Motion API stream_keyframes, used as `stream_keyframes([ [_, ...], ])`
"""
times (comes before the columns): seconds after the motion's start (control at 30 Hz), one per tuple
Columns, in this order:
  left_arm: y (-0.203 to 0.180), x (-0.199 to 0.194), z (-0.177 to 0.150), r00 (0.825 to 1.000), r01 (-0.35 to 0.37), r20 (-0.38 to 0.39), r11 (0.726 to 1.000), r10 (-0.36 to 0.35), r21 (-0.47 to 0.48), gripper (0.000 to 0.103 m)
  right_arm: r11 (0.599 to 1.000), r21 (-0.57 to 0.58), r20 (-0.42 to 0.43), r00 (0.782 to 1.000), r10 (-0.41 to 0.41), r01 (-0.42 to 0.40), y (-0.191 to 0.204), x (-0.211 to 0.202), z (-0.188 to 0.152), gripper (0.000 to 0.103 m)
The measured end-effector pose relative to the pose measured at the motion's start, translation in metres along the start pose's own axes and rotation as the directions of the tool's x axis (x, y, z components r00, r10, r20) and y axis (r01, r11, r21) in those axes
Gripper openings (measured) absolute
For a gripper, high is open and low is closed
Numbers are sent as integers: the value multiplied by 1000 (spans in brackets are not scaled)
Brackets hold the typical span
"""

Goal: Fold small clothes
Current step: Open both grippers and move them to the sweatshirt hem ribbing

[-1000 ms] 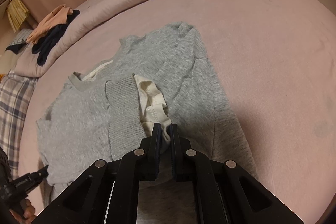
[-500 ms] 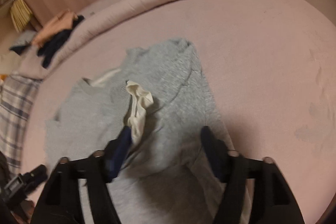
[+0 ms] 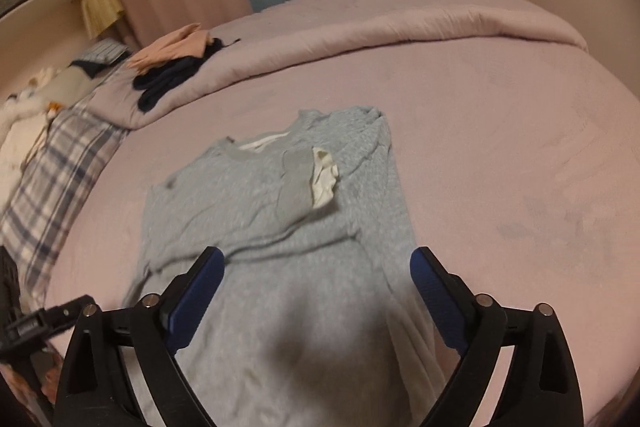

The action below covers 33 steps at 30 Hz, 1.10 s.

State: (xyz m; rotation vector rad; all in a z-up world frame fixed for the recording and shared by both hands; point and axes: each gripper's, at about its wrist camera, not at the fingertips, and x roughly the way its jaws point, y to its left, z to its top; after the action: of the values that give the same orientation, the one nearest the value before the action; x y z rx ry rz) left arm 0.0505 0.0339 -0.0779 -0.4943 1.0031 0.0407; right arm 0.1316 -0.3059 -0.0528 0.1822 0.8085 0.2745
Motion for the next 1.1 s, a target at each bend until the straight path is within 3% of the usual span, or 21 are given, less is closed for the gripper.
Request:
stream_keyframes([
  [0.23, 5, -9, -28, 1000, -26, 11, 1000, 26, 11, 96, 1000, -27, 4, 1000, -9, 9, -2, -20, -25, 98],
  [0.53, 22, -2, -54, 999, -22, -36, 1000, 21, -21, 96, 998, 9, -6, 998, -65, 65, -18, -31, -52, 98],
  [1.1, 42, -1, -74, 996, -45, -82, 997, 40, -64, 95, 990, 70, -60, 991, -117, 121, -43, -44, -87, 98],
])
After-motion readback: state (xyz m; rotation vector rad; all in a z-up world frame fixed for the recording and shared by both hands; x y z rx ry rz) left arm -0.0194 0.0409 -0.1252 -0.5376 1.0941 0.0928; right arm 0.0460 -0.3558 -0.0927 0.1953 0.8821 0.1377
